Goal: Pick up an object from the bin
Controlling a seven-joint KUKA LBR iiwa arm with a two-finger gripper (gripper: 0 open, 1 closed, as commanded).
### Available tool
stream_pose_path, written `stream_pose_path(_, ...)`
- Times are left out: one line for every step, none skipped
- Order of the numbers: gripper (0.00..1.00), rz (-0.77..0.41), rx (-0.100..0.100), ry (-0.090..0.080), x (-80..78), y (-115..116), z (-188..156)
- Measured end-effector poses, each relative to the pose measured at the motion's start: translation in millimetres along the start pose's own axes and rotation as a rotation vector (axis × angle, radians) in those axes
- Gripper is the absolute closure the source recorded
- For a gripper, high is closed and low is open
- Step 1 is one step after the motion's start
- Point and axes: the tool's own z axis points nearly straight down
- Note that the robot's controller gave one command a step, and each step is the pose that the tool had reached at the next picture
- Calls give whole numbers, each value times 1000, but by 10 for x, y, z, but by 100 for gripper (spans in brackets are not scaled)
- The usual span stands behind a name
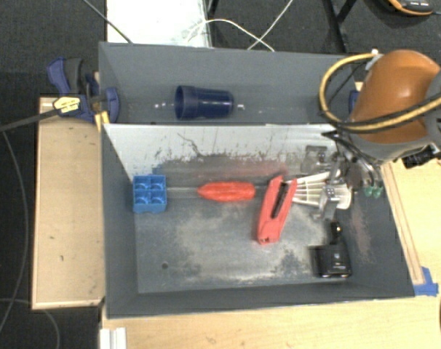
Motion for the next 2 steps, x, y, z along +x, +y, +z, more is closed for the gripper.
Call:
stream_pose_path(0,0,0,0,0,0,0)
stream_pose_path(0,-20,0,-1,328,119,680)
